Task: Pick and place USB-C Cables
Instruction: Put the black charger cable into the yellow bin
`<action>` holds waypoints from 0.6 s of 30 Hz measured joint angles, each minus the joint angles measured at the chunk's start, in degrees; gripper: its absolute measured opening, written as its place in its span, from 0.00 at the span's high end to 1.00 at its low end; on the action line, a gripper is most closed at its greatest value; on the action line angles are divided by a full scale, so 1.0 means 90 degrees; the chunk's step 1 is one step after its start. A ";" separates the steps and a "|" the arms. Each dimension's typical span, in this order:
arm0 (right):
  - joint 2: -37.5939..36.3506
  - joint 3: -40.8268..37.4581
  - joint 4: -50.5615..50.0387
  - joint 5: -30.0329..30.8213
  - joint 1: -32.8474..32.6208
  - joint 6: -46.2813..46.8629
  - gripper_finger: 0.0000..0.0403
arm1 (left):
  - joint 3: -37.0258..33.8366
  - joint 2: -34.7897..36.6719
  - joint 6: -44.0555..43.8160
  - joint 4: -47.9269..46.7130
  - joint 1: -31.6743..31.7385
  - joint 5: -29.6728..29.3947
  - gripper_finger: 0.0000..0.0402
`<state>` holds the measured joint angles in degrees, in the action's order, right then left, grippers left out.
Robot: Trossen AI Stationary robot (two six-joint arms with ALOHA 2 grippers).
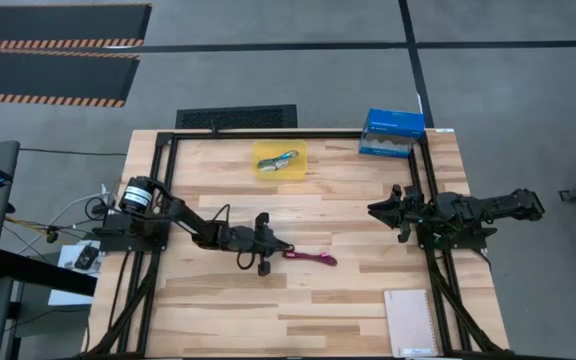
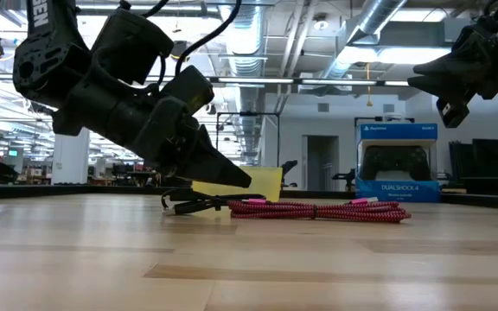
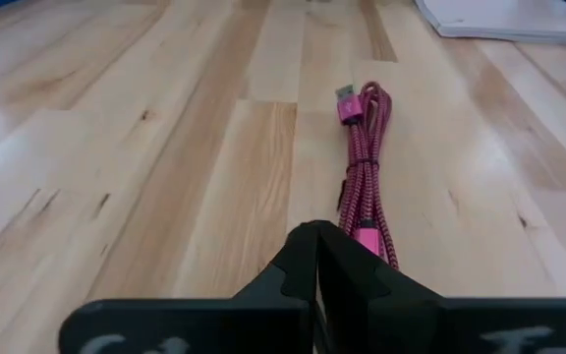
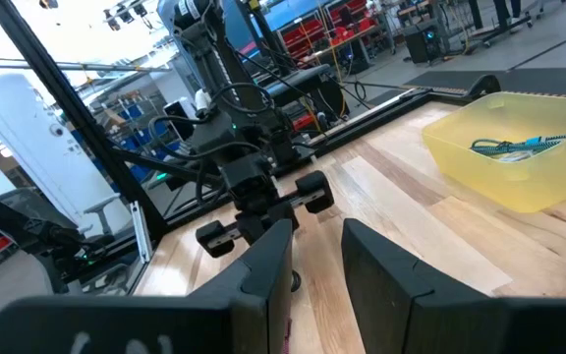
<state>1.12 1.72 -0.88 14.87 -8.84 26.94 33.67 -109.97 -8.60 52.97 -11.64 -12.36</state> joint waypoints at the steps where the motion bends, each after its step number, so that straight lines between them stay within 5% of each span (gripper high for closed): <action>1: -0.0002 0.0000 -0.0001 0.0000 0.0000 0.0000 0.71 | 0.0000 0.0000 0.0000 0.0020 -0.0003 0.0007 1.00; 8: -0.0002 0.0000 -0.0001 0.0000 0.0000 0.0000 0.71 | 0.0000 0.0000 0.0074 -0.0020 -0.0005 0.0409 0.97; 14: 0.0001 0.0000 0.0001 0.0000 0.0000 0.0000 0.71 | 0.0000 0.0000 0.0070 -0.0154 -0.0031 0.0441 0.79; 18: -0.0001 0.0000 0.0001 0.0000 0.0000 0.0000 0.71 | 0.0000 0.0002 -0.0114 -0.0659 -0.0053 -0.0250 0.65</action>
<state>1.11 1.72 -0.87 14.87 -8.84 26.94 33.67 -109.95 -9.63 47.04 -12.12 -14.61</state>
